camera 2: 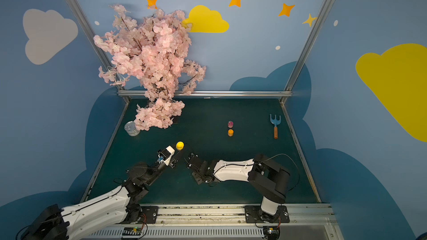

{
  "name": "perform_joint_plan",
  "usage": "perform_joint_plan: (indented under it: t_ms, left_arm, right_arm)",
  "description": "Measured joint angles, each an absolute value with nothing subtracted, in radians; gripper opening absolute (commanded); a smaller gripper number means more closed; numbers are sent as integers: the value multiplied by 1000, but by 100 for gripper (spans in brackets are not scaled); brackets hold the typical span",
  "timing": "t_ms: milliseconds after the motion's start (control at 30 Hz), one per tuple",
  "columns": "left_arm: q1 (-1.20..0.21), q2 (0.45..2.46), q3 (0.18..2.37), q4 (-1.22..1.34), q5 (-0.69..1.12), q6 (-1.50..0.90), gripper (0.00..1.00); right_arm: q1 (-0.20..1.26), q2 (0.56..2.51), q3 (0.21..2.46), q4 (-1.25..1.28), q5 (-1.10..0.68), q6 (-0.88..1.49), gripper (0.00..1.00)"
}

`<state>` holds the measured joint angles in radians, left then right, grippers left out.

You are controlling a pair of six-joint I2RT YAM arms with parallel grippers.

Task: Close the paint jar lid
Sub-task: Pick up the lid from the center of the board, then close the lid on the paint jar.

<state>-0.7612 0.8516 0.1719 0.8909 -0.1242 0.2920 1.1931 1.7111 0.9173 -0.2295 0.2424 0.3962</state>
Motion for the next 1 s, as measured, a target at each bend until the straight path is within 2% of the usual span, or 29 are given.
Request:
perform_joint_plan:
  t_ms: [200, 700, 867, 1000]
  left_arm:
    - [-761, 853, 172, 891, -124, 292, 36]
    - [-753, 925, 176, 890, -93, 286, 35]
    - [-750, 962, 188, 879, -43, 281, 36]
    - [-746, 1037, 235, 862, 64, 278, 35]
  right_arm:
    - [1184, 1671, 905, -252, 258, 397, 26]
    - [1049, 1345, 752, -385, 268, 423, 27]
    - [1011, 1201, 743, -458, 268, 422, 28]
    - [994, 1089, 743, -533, 274, 422, 28]
